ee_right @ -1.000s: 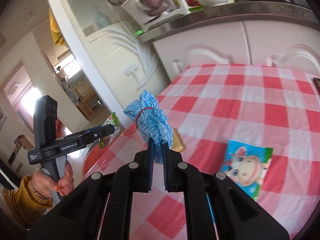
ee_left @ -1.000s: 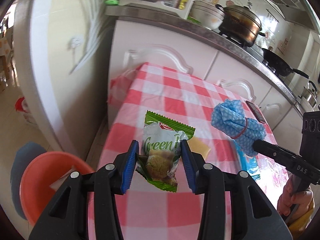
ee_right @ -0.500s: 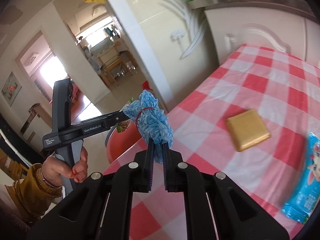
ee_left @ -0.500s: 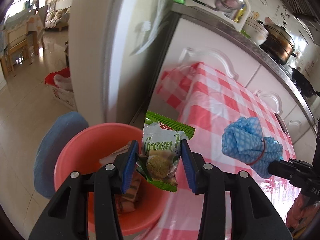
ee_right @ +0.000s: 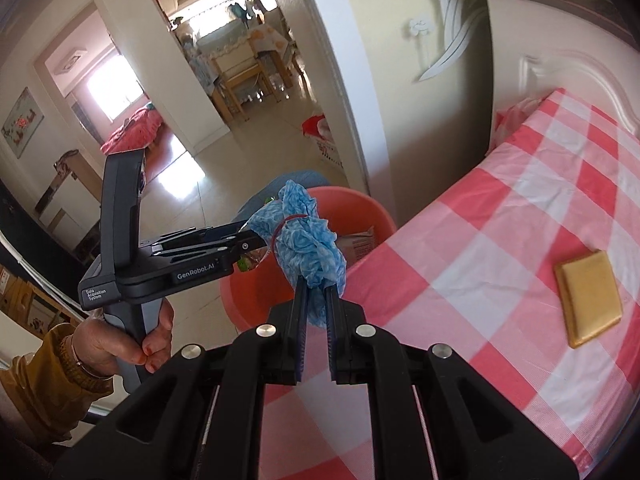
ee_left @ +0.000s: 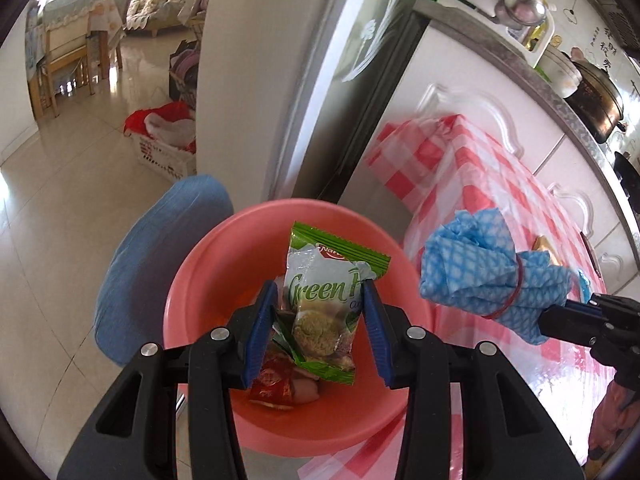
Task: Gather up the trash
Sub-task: 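Carry the snack packet and blue cloth bundle over the orange bucket, then open both tools over the orange bucket, dropping the packet and cloth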
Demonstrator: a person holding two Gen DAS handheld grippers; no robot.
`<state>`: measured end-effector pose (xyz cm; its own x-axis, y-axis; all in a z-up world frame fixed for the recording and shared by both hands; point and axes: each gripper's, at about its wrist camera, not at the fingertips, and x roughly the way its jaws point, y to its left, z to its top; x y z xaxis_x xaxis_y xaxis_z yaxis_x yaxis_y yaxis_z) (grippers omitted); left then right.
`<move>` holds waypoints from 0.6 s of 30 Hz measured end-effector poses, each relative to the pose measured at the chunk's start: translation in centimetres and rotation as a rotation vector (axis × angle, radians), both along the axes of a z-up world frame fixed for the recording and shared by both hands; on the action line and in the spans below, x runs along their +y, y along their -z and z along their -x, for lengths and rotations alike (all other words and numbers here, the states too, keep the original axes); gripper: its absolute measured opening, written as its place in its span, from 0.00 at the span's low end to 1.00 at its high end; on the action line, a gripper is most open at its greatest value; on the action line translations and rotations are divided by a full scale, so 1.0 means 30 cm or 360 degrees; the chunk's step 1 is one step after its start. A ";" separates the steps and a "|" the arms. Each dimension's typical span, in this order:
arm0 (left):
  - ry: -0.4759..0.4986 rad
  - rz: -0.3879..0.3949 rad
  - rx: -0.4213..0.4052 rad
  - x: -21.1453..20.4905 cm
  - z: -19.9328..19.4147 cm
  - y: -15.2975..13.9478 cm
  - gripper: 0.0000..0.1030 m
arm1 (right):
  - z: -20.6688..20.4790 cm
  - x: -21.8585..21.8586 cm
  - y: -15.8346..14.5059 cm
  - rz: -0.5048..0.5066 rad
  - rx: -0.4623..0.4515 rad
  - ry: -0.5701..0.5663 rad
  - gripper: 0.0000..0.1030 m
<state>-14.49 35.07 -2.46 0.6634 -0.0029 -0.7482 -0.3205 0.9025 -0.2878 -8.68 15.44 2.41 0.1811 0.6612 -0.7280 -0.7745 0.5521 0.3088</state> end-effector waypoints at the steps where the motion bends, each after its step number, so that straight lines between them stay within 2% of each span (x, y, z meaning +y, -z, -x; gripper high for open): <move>1: -0.0003 0.0008 0.0011 0.006 0.005 0.012 0.43 | -0.001 0.015 0.004 0.0014 -0.0004 -0.0007 0.10; 11: -0.0011 0.0024 0.0103 0.029 0.026 0.106 0.44 | 0.030 0.114 0.046 0.0110 0.0003 -0.0071 0.13; 14: -0.0005 0.0037 0.0127 0.029 0.023 0.129 0.44 | 0.024 0.128 0.057 0.0127 0.0013 -0.0074 0.16; 16: -0.0004 0.0035 0.0138 0.026 0.021 0.138 0.46 | 0.011 0.142 0.065 0.0124 0.0023 -0.0071 0.26; 18: -0.0005 0.0024 0.0152 0.024 0.020 0.144 0.50 | 0.017 0.138 0.067 0.0116 0.0028 -0.0068 0.42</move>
